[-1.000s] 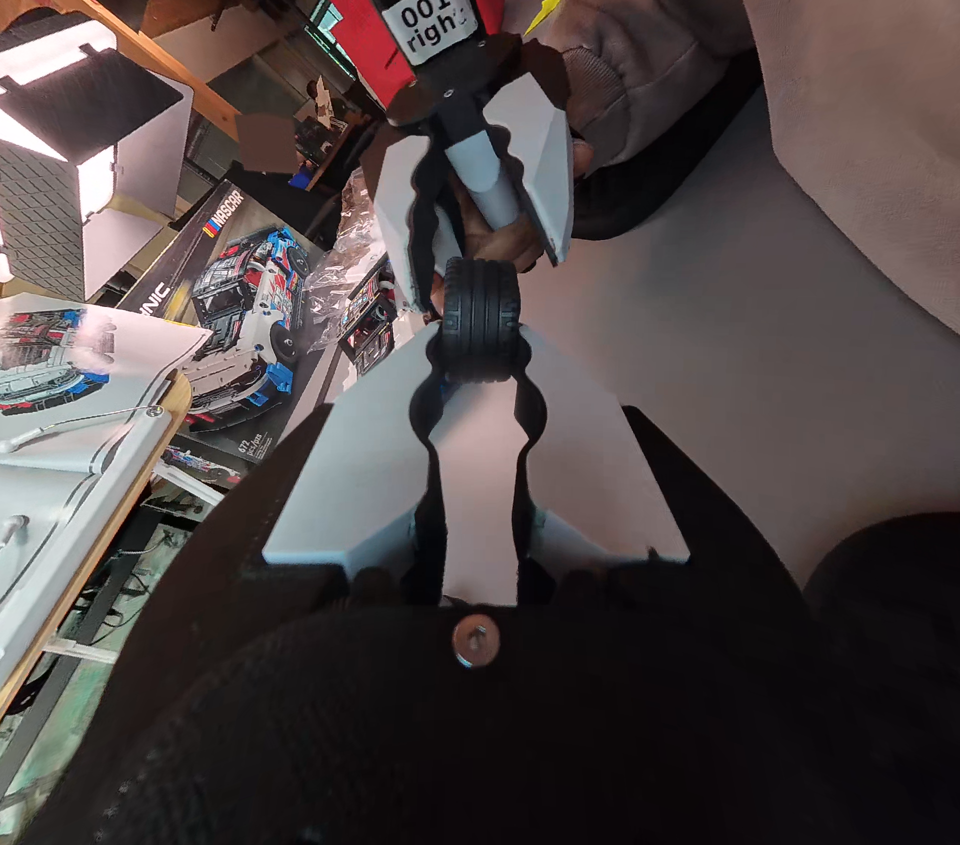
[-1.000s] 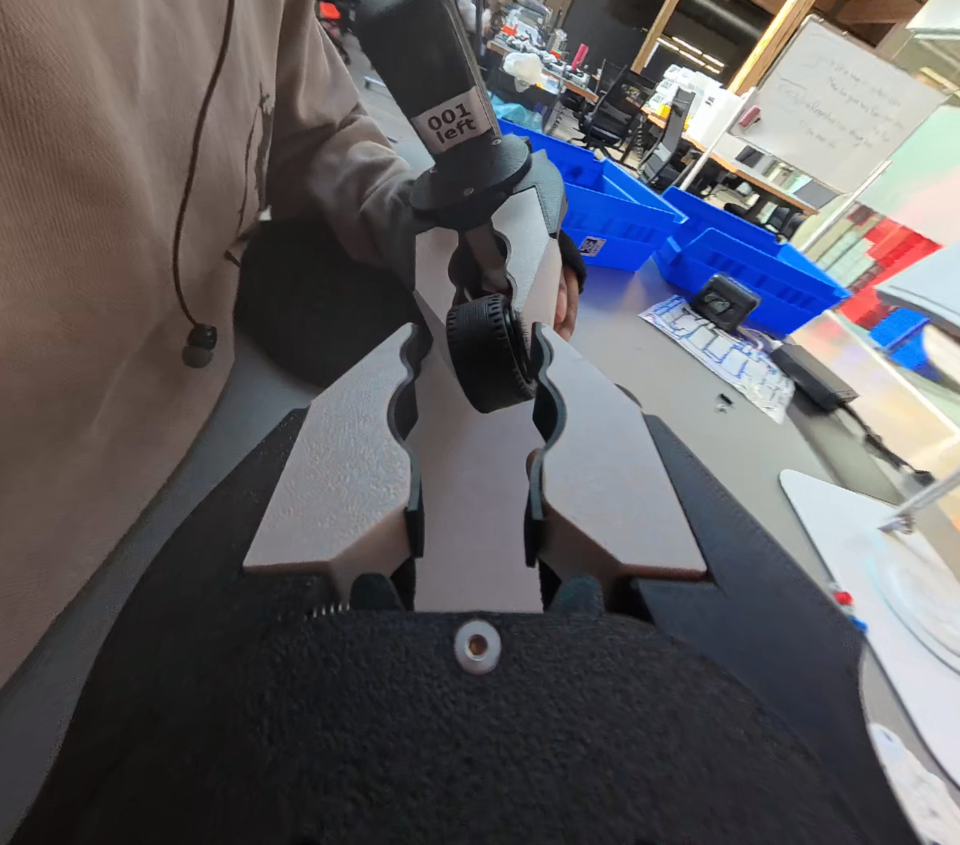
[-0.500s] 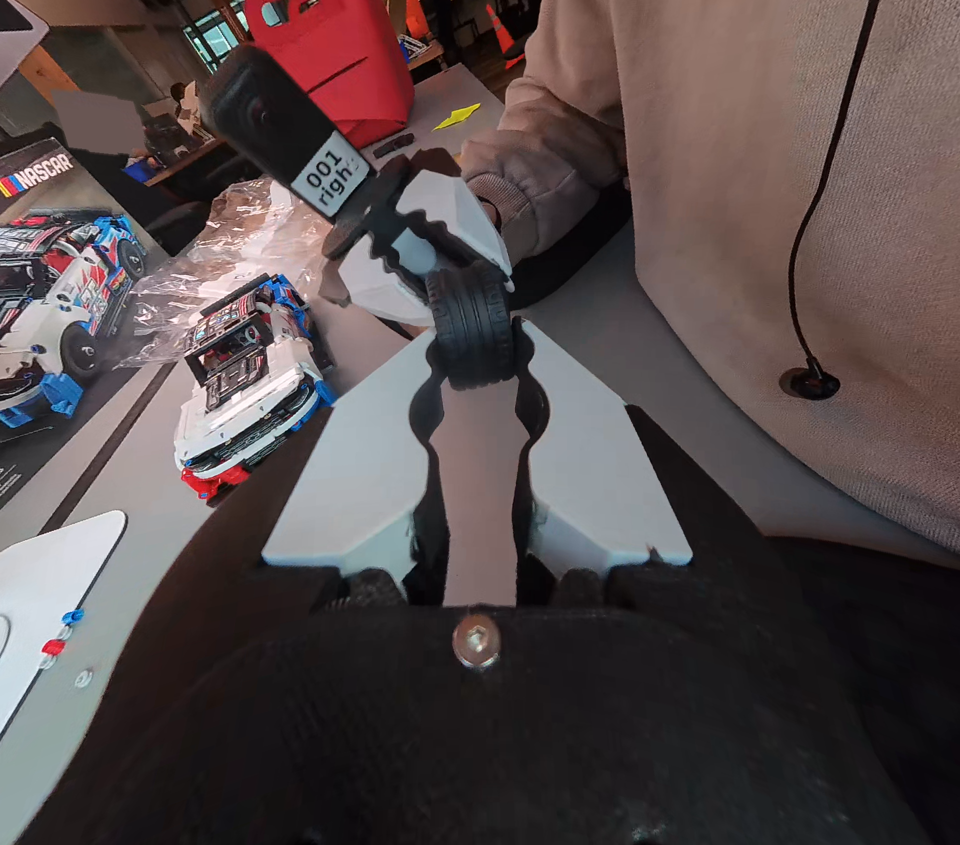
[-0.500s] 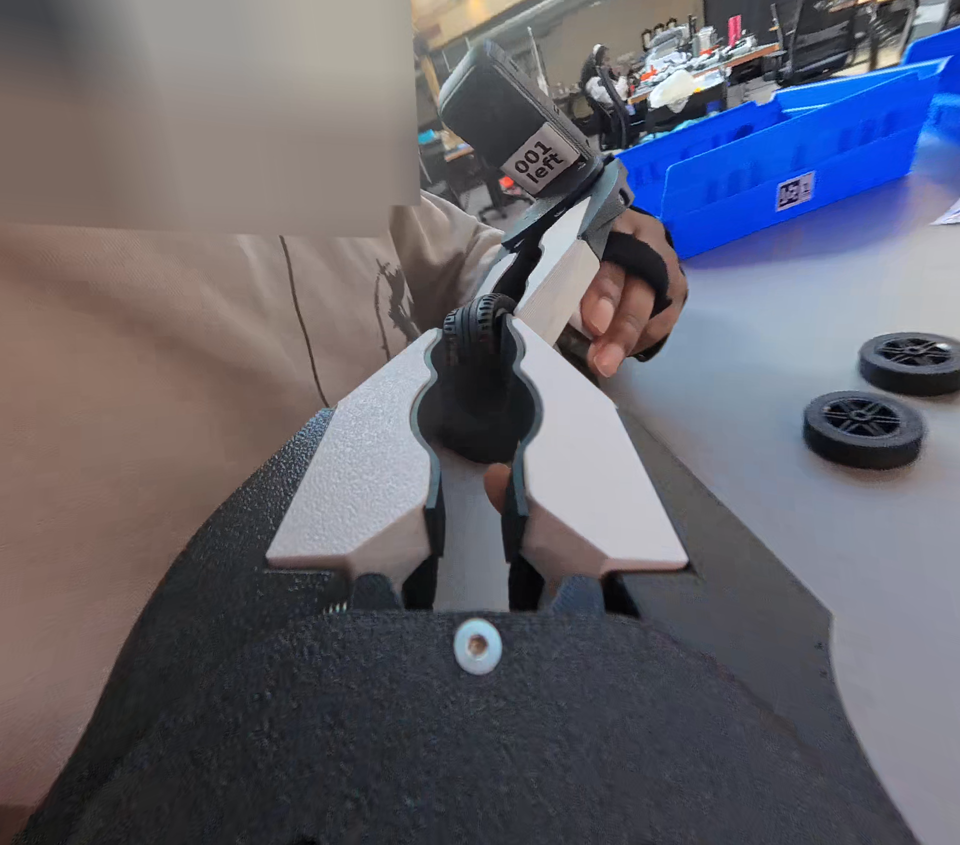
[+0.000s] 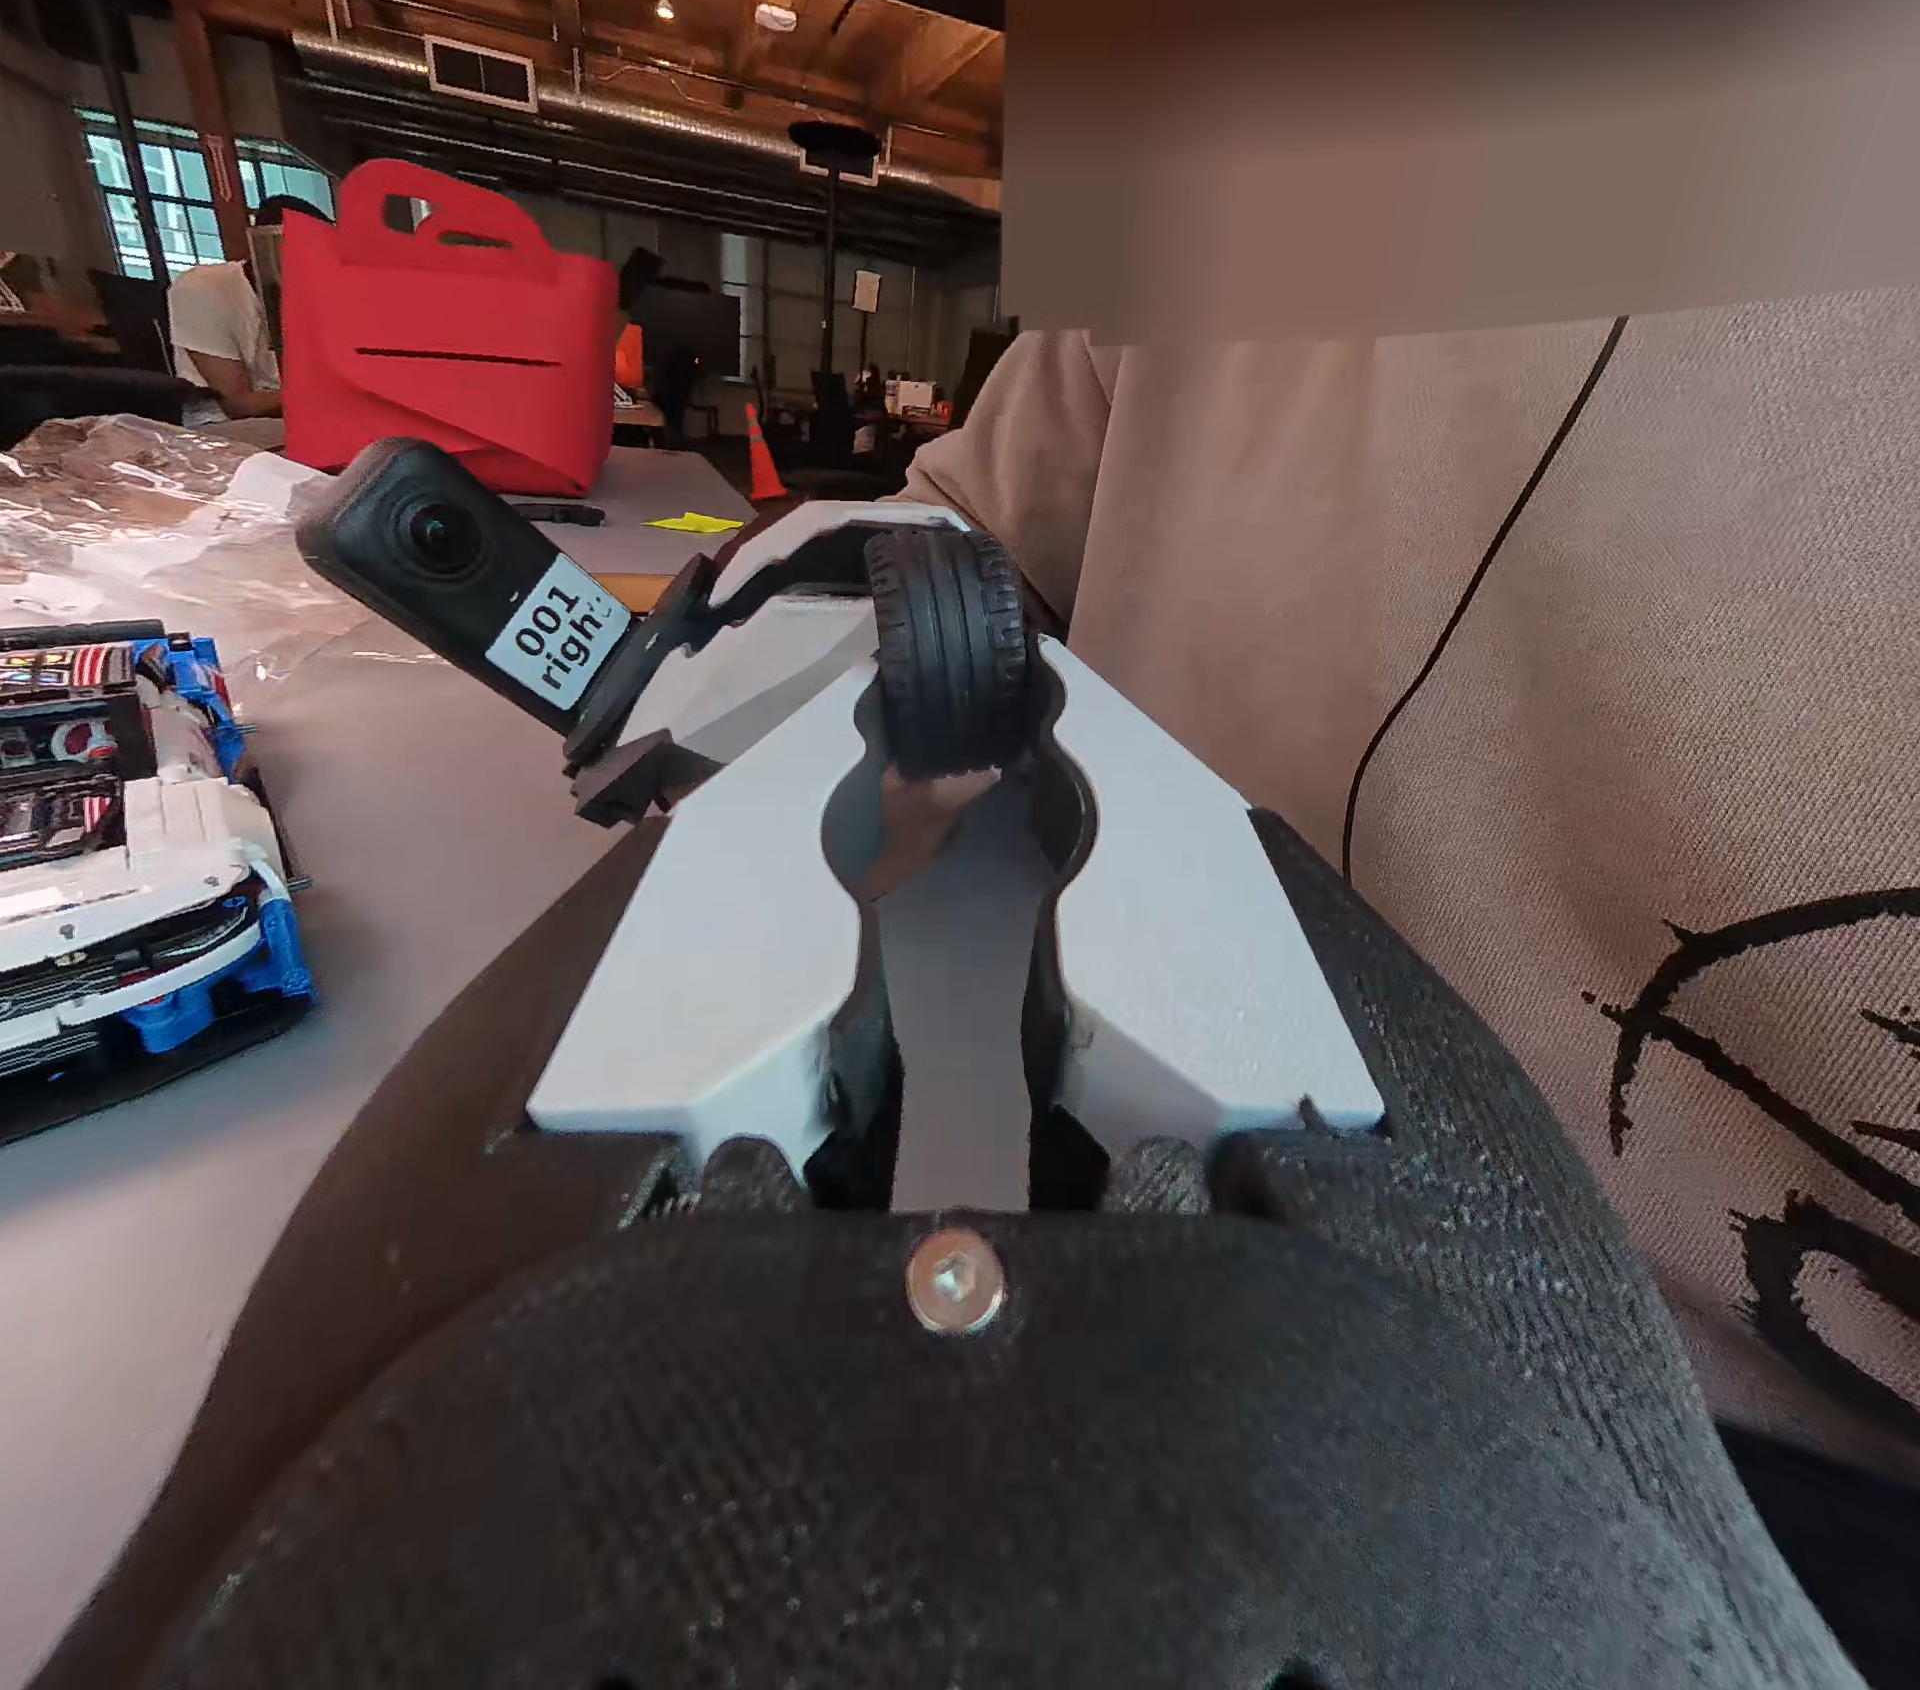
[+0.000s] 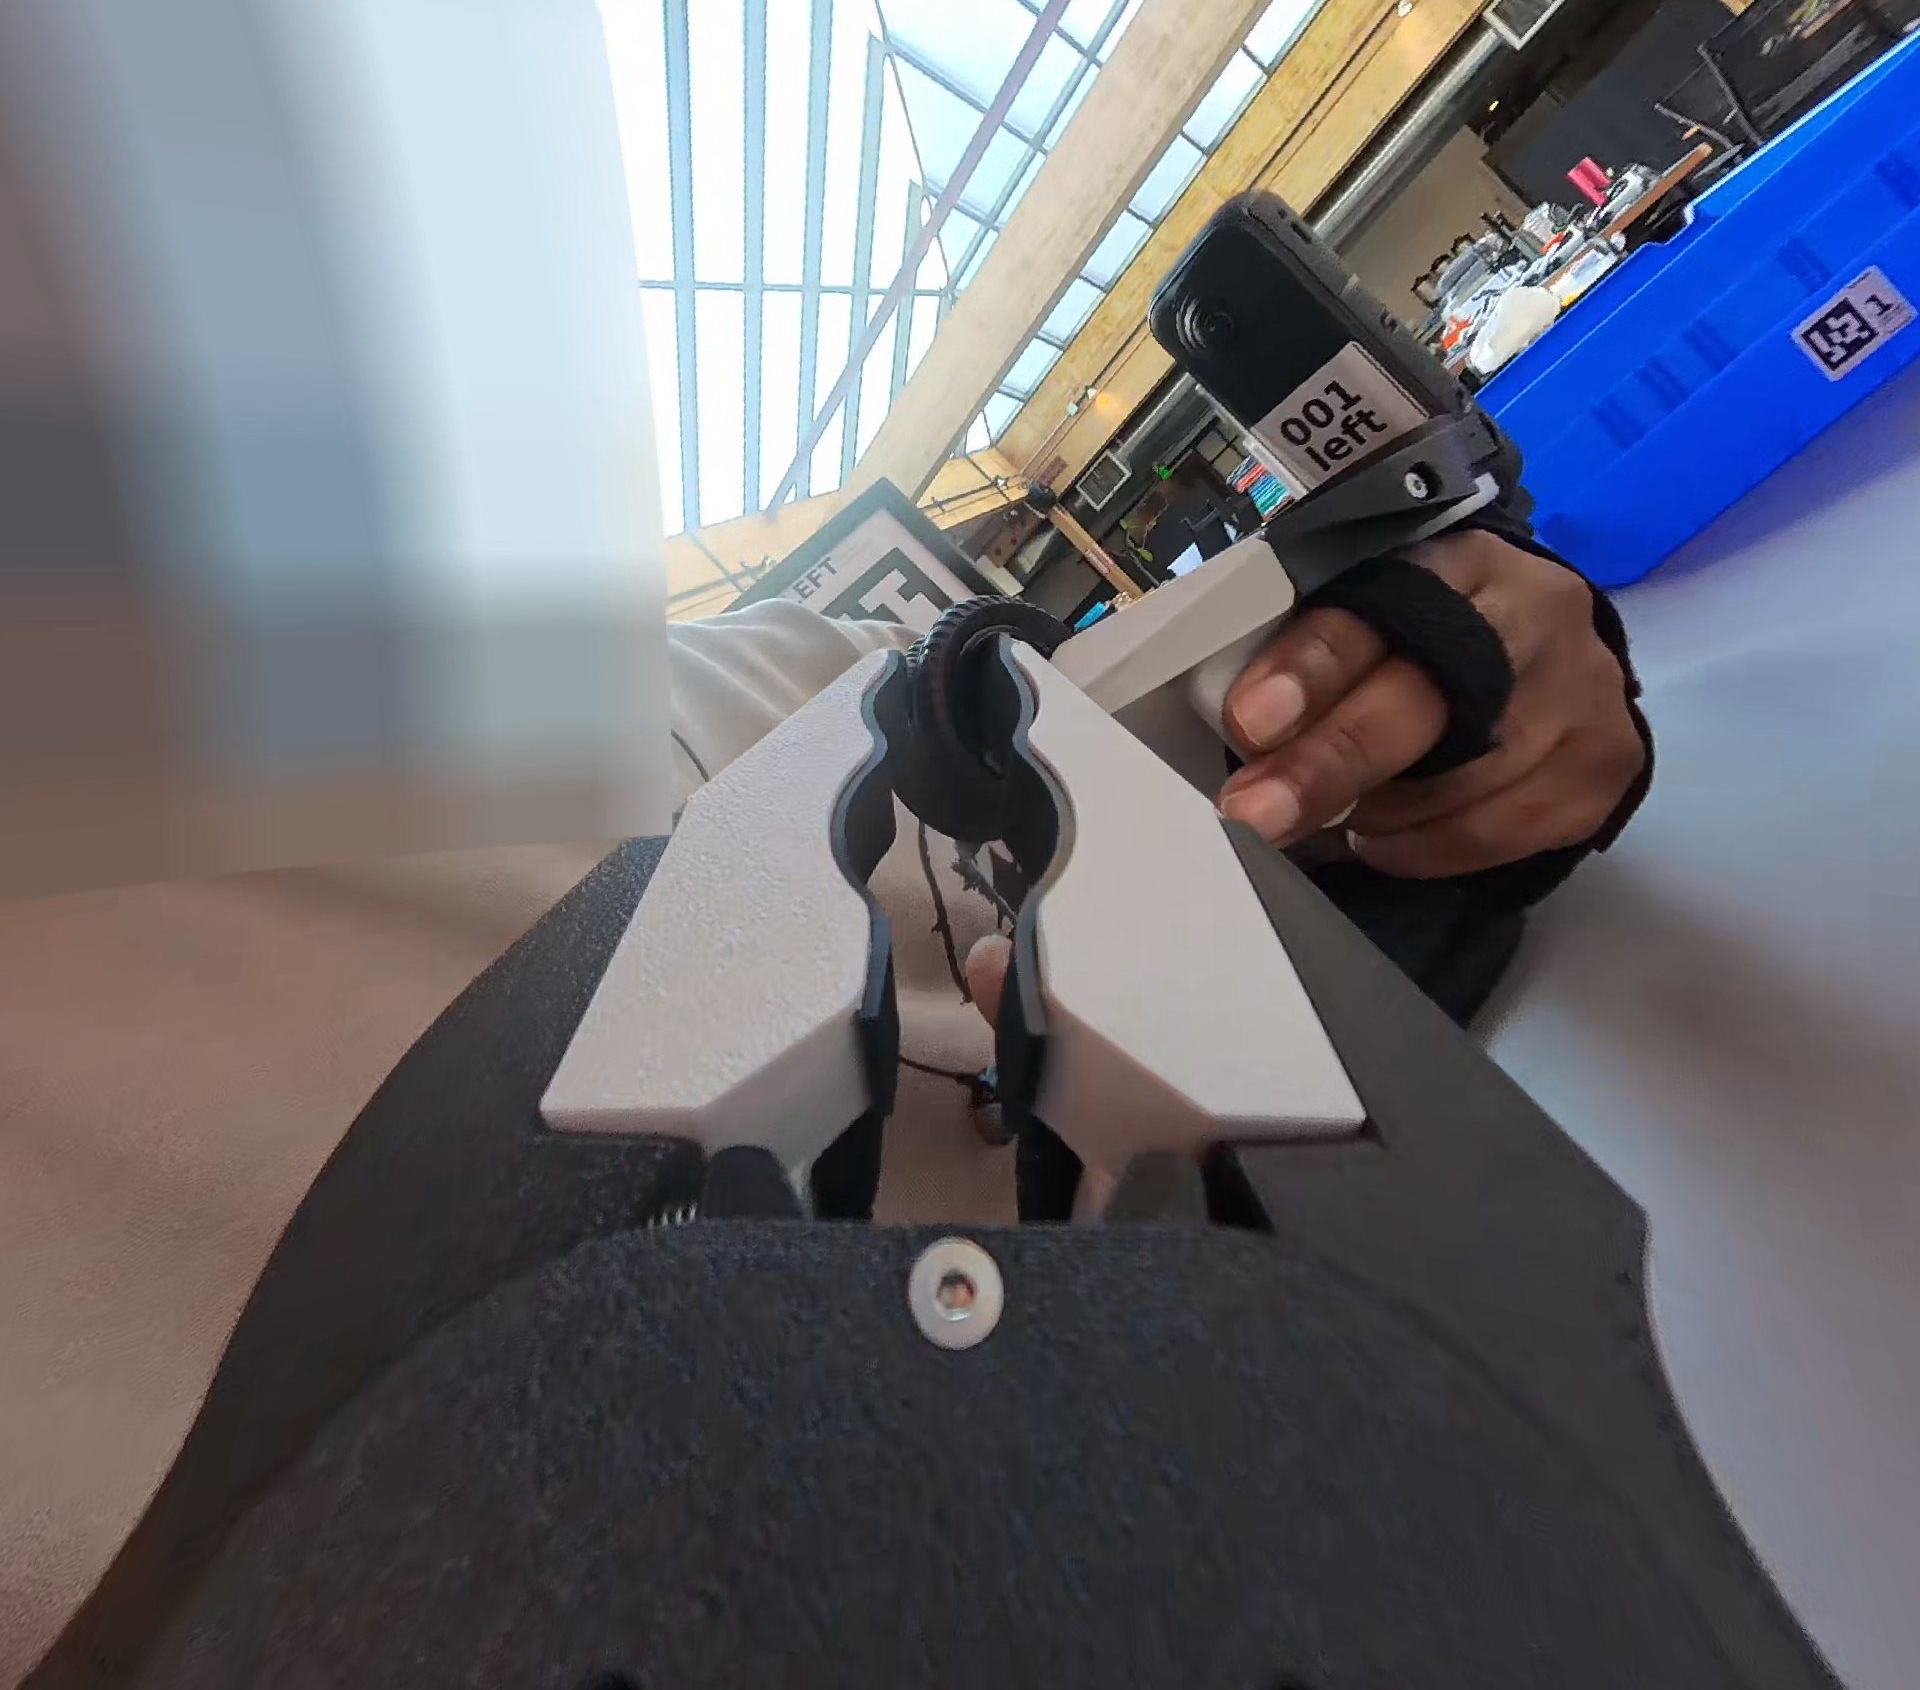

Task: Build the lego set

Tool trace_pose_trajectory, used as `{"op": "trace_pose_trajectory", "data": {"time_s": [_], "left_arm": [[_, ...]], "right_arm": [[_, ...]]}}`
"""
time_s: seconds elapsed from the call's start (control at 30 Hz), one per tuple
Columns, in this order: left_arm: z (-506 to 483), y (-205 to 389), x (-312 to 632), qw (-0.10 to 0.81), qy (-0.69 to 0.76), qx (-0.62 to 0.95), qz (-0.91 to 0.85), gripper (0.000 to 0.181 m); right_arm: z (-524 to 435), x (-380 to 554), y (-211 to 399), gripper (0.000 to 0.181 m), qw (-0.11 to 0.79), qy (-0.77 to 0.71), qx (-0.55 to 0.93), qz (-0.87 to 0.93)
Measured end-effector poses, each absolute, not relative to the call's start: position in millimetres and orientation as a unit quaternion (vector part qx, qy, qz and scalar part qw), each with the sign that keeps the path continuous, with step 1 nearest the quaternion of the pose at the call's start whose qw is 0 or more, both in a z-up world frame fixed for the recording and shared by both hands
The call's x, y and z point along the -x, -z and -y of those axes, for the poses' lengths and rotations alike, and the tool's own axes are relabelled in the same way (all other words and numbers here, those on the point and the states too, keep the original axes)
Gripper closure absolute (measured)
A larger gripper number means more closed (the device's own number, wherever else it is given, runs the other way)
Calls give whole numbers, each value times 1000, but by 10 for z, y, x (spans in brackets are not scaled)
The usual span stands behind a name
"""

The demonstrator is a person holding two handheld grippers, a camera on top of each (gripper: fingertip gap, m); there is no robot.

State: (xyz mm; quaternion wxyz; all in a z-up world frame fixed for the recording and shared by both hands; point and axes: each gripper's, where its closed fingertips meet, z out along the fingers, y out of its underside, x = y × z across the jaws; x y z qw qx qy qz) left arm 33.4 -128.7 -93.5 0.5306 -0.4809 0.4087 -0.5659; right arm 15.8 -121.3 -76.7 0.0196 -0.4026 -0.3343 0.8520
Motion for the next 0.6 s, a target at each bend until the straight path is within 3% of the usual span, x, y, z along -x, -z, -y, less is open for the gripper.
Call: {"op": "trace_pose_trajectory", "data": {"time_s": [0.2,0.43,0.6], "left_arm": [[1224,797,-301,515,616,495,-332,160],[1199,823,-333,487,592,572,-292,160],[1364,576,-426,502,570,568,-318,160]], "right_arm": [[1137,-125,650,168,79,-848,435,293],[1189,-122,753,158,283,-634,489,528],[1342,-206,474,160,233,-684,501,476]]}}
